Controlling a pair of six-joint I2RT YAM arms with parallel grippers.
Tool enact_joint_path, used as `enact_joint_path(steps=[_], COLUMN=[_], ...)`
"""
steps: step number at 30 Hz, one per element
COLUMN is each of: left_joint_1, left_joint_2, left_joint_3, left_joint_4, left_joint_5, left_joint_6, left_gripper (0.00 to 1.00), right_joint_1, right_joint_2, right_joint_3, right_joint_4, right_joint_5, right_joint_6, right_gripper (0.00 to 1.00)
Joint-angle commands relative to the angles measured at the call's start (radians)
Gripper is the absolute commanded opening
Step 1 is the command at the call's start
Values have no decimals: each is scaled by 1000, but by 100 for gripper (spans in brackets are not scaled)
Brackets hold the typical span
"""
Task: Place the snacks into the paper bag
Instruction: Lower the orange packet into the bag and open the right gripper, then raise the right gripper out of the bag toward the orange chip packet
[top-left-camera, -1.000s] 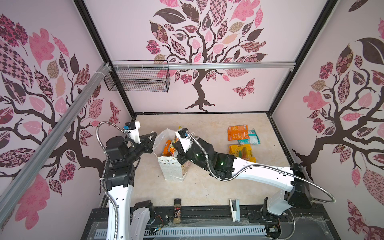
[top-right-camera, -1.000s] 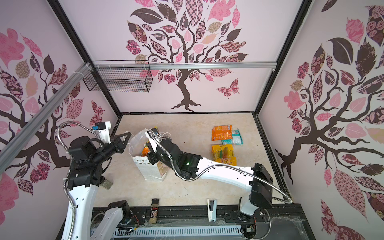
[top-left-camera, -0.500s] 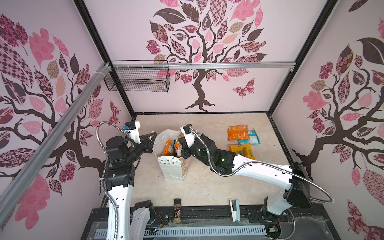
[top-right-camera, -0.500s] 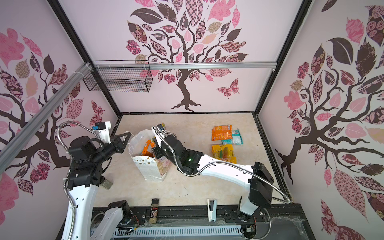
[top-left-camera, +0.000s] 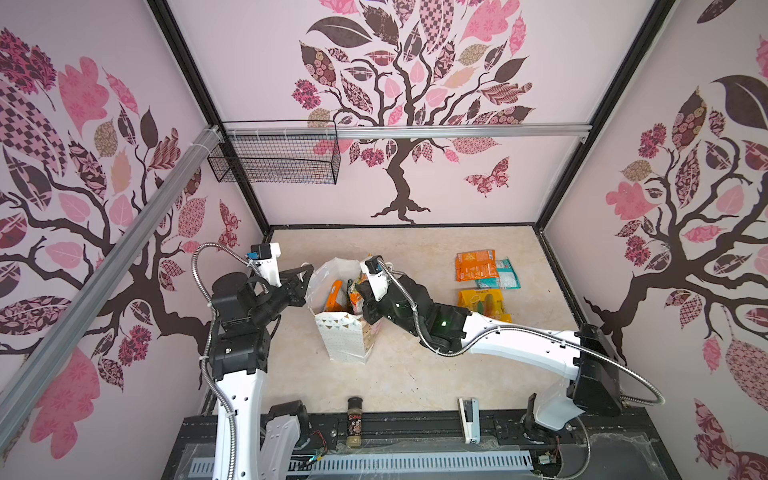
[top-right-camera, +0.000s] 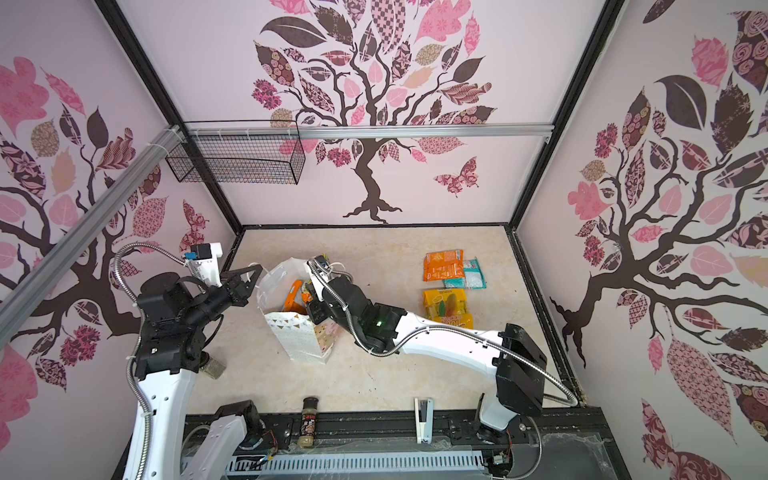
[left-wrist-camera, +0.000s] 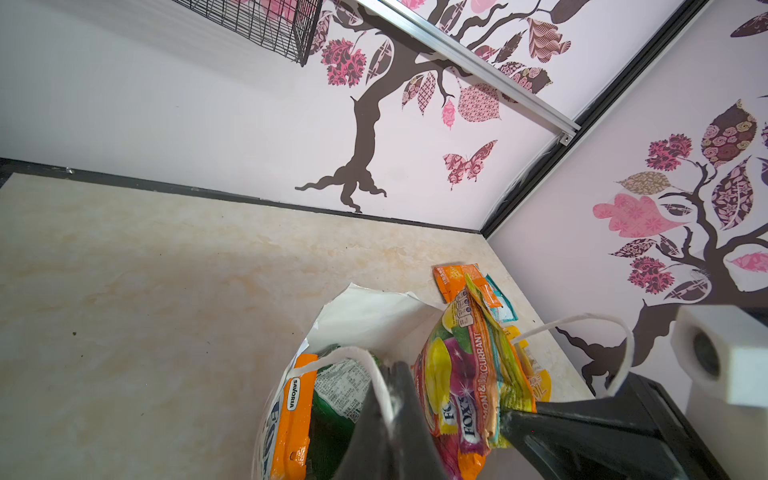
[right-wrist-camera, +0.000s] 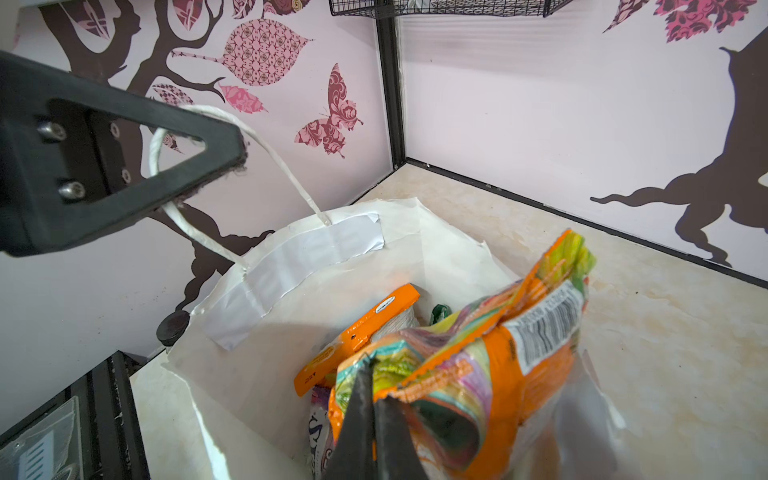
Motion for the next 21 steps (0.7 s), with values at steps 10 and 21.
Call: enact_joint_path(steps=[10, 21], left_joint_1=[3, 3], left_joint_2=[-8, -12], left_joint_3=[-21, -22], left_joint_4=[25, 23], left_joint_5=[10, 8], left_joint_6=[5, 8], left_gripper=[0, 0], right_joint_1=[3, 5], right_joint_2=[-34, -71], right_joint_3=[37, 62], right_joint_4=[28, -13], right_joint_5=[-35, -58], right_joint_6=[16, 12], right_gripper=[25, 29])
